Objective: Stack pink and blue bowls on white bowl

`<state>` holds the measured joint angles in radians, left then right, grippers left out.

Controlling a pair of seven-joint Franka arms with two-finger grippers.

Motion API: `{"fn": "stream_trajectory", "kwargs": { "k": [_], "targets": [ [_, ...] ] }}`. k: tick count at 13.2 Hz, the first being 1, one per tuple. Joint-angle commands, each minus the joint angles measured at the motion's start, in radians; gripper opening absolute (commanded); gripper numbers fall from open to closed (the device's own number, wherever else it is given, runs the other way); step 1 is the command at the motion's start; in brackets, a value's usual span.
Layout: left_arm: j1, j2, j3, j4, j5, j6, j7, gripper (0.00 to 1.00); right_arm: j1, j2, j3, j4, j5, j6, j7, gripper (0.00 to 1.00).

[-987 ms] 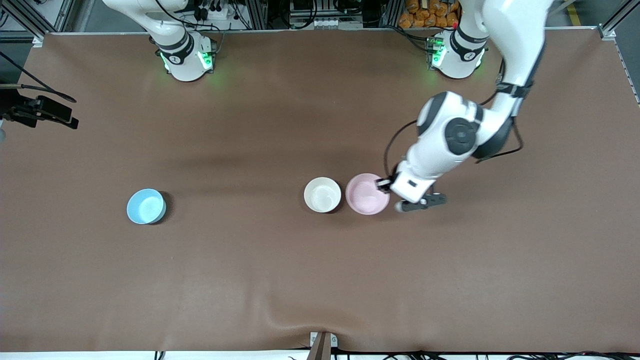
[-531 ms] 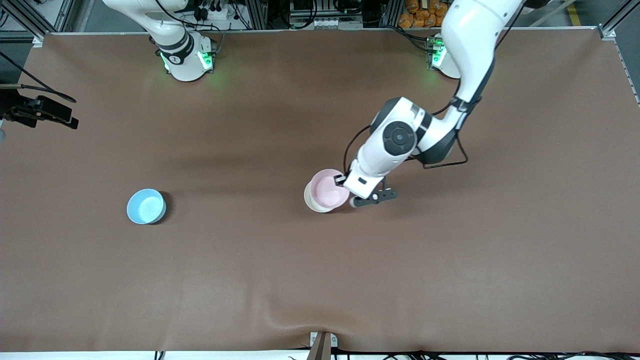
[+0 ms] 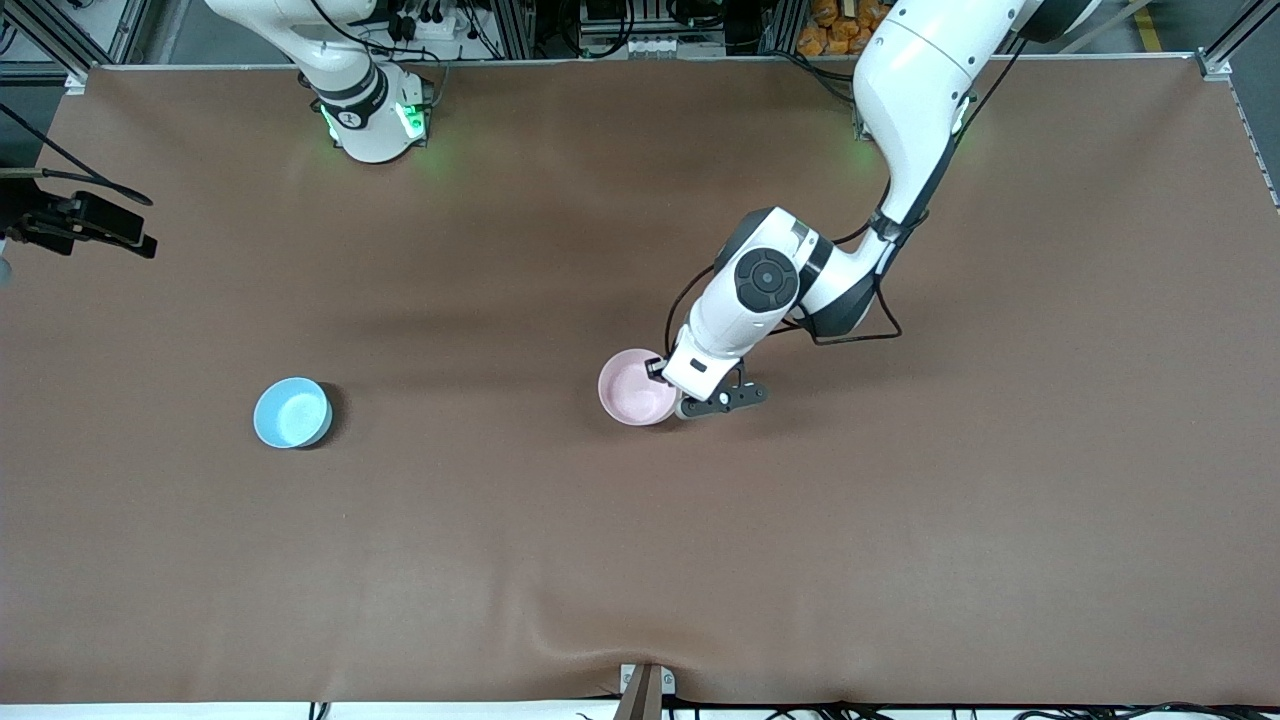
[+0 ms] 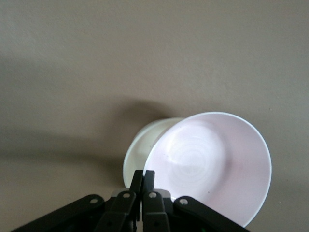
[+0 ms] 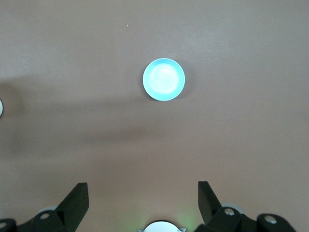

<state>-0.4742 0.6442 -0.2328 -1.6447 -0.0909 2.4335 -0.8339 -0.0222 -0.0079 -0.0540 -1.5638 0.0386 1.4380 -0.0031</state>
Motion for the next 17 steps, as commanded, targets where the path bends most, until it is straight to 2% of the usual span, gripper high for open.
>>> {"fn": "stream_trajectory", "kwargs": {
  "k": [1,8,11,15,17],
  "targets": [
    [-0.006,0.008,0.004,0.016,0.031,0.001,-0.028,0.00,-0.007,0.012,0.003,0.024,0.006,-0.018,0.011,1.00],
    [-0.004,-0.011,0.004,-0.027,0.034,-0.001,-0.028,0.00,-0.010,0.022,0.000,0.034,-0.008,-0.007,0.018,1.00],
    [-0.009,-0.009,0.004,-0.035,0.034,-0.001,-0.030,0.00,-0.021,0.107,0.000,0.073,-0.010,0.025,0.018,1.00],
    [-0.018,0.011,0.004,-0.035,0.037,0.027,-0.031,0.00,-0.012,0.236,0.000,0.080,-0.008,0.220,0.018,1.00],
    [-0.020,0.017,0.004,-0.035,0.039,0.039,-0.031,0.00,-0.012,0.281,0.000,0.080,-0.011,0.246,0.018,1.00]
  ]
}}
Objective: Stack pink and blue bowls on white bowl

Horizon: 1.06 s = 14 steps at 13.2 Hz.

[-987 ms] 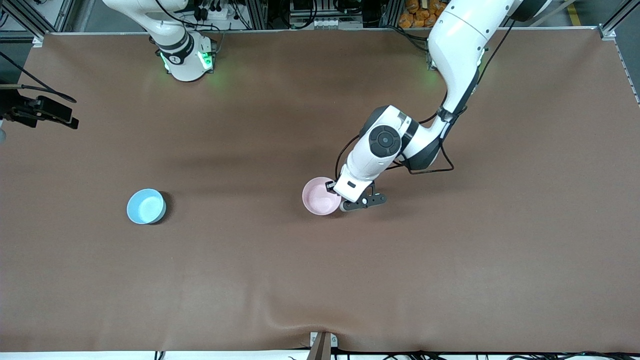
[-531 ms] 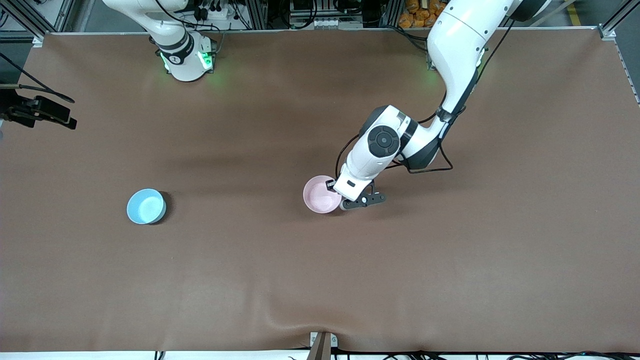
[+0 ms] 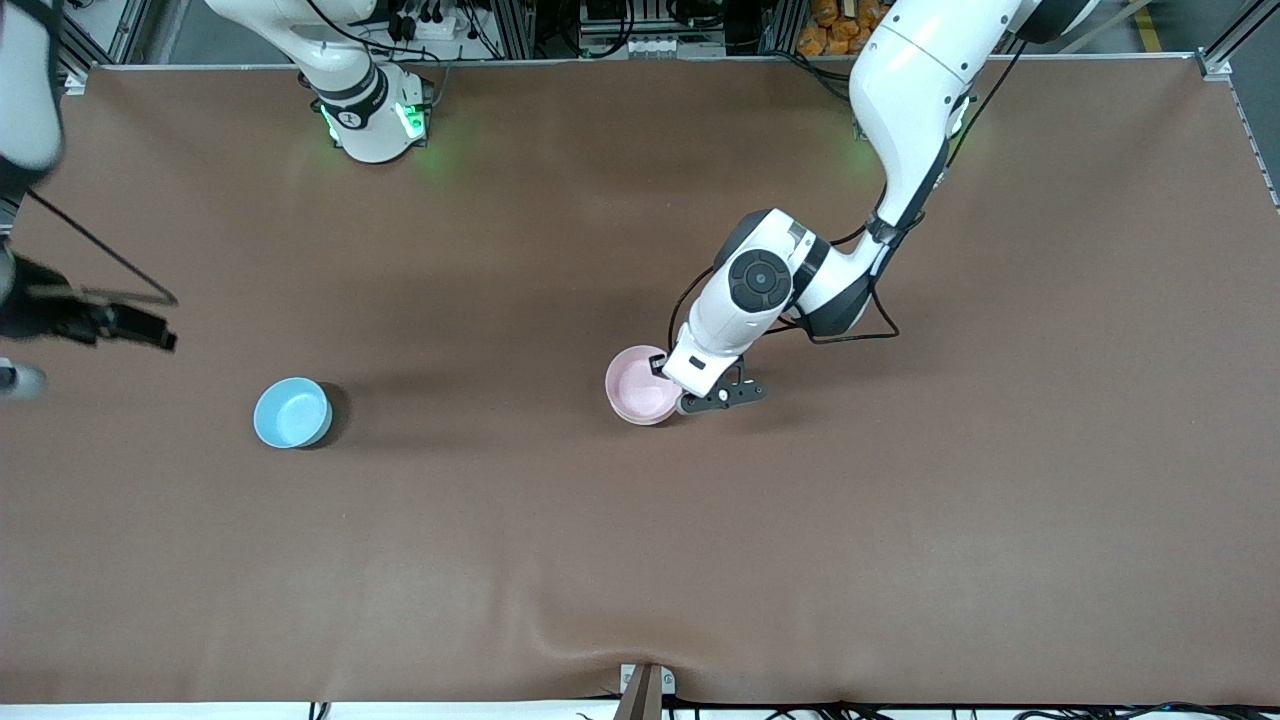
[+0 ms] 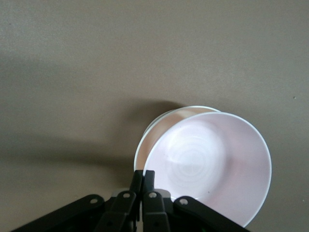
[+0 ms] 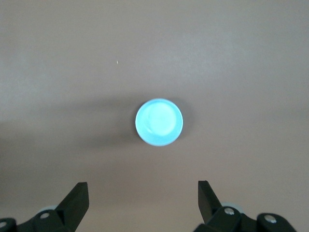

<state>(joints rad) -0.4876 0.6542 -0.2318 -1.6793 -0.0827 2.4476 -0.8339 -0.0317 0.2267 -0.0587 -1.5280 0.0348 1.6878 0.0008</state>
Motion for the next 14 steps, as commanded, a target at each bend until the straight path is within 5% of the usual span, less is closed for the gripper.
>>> {"fn": "stream_trajectory", "kwargs": {
  "k": [1,5,6,7,14],
  "targets": [
    [-0.006,0.010,0.003,0.001,0.034,0.025,-0.031,0.00,-0.001,0.062,0.005,0.045,-0.009,-0.002,0.015,1.00],
    [-0.003,0.025,0.002,0.007,0.052,0.045,-0.037,0.04,-0.008,0.118,0.005,0.032,-0.036,0.018,-0.087,1.00],
    [-0.002,0.025,0.002,0.009,0.051,0.045,-0.045,0.73,-0.013,0.131,0.005,0.032,-0.036,0.018,-0.169,1.00],
    [-0.002,0.022,0.002,0.012,0.047,0.045,-0.062,1.00,-0.020,0.135,0.005,0.032,-0.038,0.023,-0.194,1.00],
    [0.009,-0.099,0.008,0.013,0.054,-0.091,-0.085,1.00,-0.025,0.187,0.005,0.039,-0.102,0.092,-0.193,1.00]
  ]
}}
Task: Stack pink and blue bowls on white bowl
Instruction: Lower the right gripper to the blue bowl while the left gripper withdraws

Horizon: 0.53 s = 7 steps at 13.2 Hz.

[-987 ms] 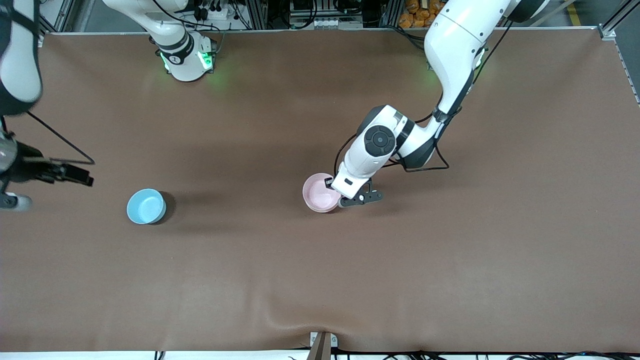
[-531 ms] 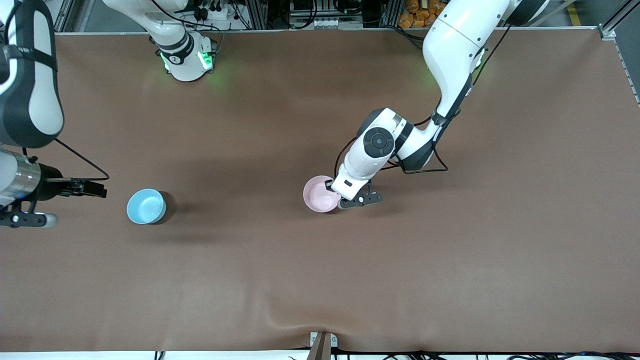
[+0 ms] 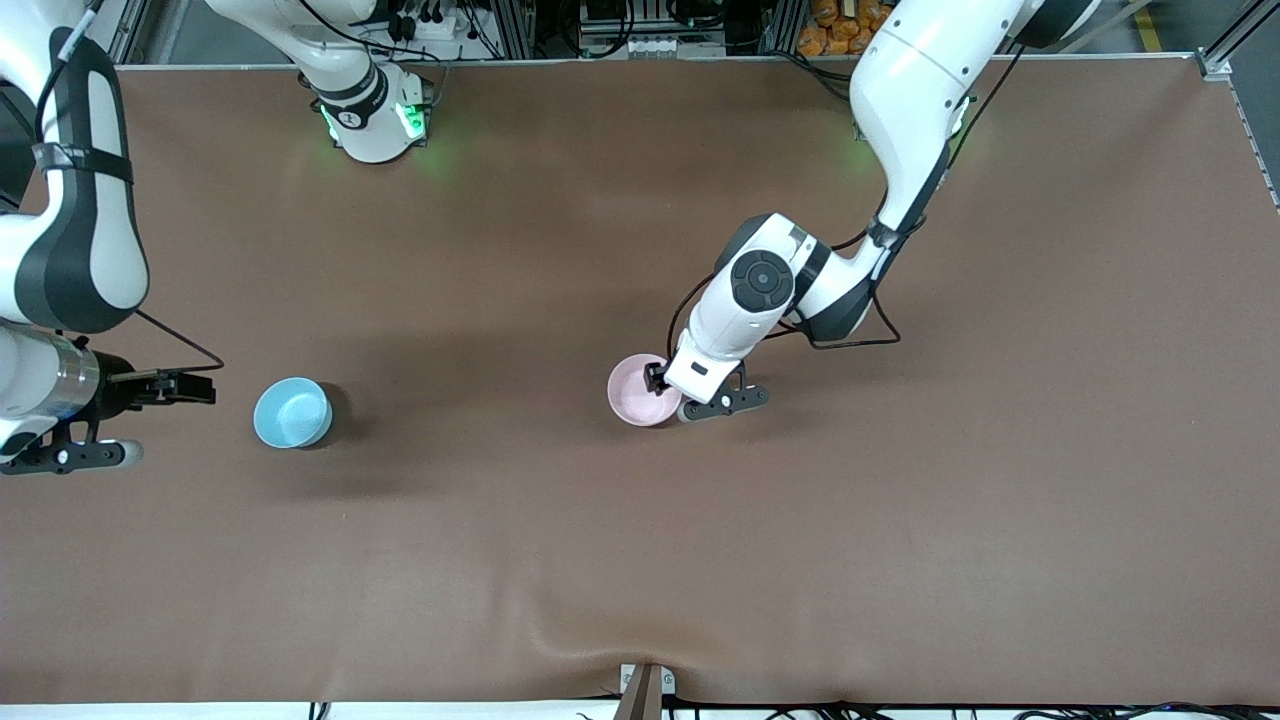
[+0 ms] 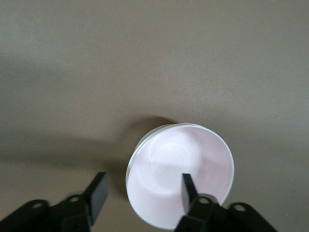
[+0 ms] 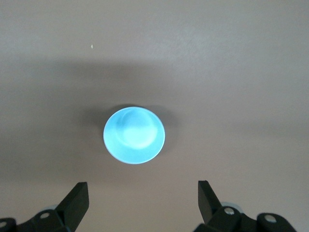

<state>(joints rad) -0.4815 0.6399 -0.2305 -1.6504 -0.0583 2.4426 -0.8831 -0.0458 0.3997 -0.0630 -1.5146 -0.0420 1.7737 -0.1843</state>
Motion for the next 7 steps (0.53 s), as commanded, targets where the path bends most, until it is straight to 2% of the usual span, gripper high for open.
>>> {"fn": "stream_trajectory", "kwargs": {
  "k": [1,3,7],
  "targets": [
    [0.007,-0.110,0.019,-0.016,0.032,-0.134,-0.034,1.00,-0.005,0.031,0.009,0.025,-0.025,0.018,-0.006,1.00],
    [0.044,-0.178,0.026,-0.012,0.078,-0.216,-0.027,1.00,-0.011,0.088,0.009,0.019,-0.018,0.090,0.002,1.00],
    [0.112,-0.265,0.026,0.000,0.091,-0.325,0.012,1.00,-0.061,0.146,0.011,-0.019,-0.012,0.101,0.006,1.00]
  ]
}}
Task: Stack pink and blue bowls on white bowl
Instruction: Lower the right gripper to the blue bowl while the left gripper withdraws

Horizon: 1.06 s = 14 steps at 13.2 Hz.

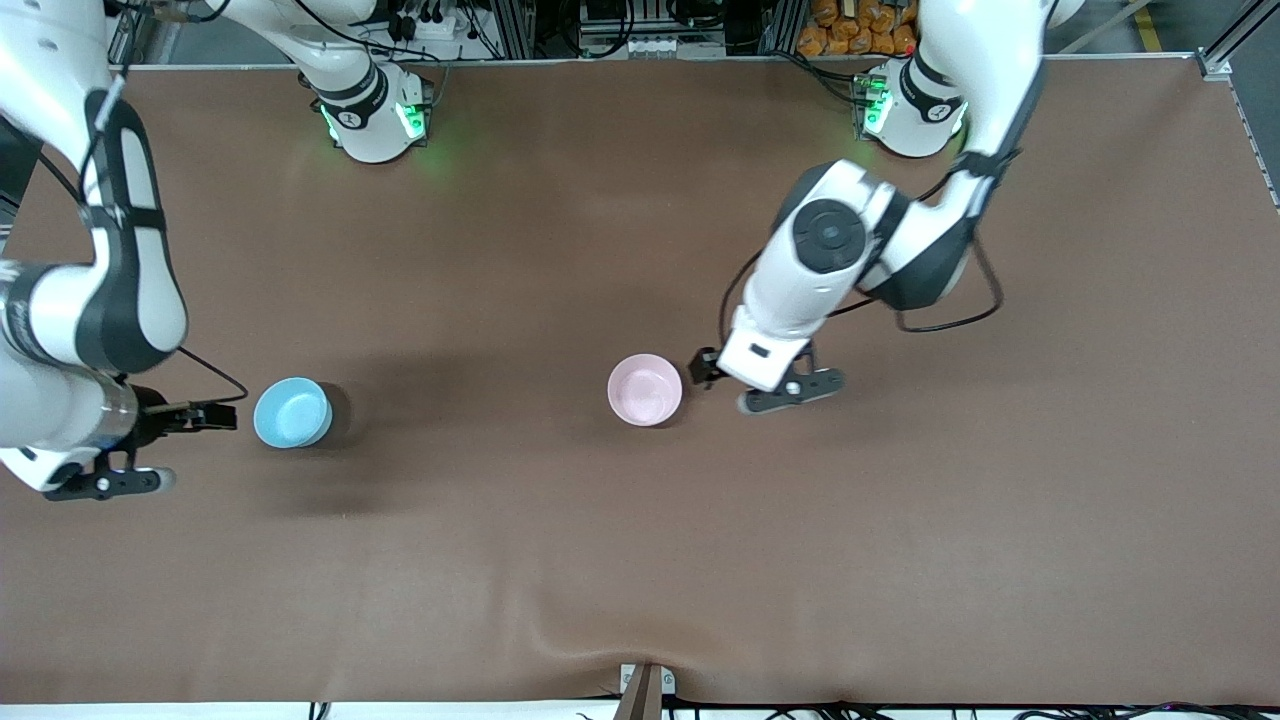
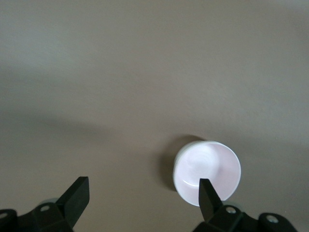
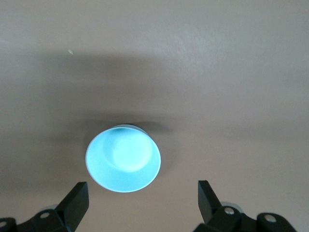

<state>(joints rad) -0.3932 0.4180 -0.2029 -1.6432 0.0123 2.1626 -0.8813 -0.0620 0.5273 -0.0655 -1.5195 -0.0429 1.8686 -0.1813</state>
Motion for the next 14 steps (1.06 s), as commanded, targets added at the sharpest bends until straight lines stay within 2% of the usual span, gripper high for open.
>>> {"fn": "stream_trajectory", "kwargs": {
  "k": [1,5,7,10,14],
  "targets": [
    [0.043,-0.056,-0.001,0.008,0.020,-0.091,0.037,1.00,-0.048,0.022,0.013,-0.024,-0.009,0.007,0.003,1.00],
    [0.135,-0.093,-0.004,0.058,0.020,-0.210,0.223,1.00,-0.047,0.022,0.013,-0.062,-0.008,0.017,0.013,1.00],
    [0.169,-0.108,-0.003,0.066,0.018,-0.234,0.338,1.00,-0.051,0.008,0.012,-0.135,-0.008,0.097,0.023,1.00],
    [0.207,-0.140,-0.003,0.066,0.017,-0.263,0.380,1.00,-0.059,-0.006,0.012,-0.206,-0.008,0.182,0.023,1.00],
    [0.295,-0.212,-0.010,0.077,0.006,-0.380,0.502,1.00,-0.079,-0.007,0.013,-0.292,-0.008,0.306,0.023,1.00]
  ]
}}
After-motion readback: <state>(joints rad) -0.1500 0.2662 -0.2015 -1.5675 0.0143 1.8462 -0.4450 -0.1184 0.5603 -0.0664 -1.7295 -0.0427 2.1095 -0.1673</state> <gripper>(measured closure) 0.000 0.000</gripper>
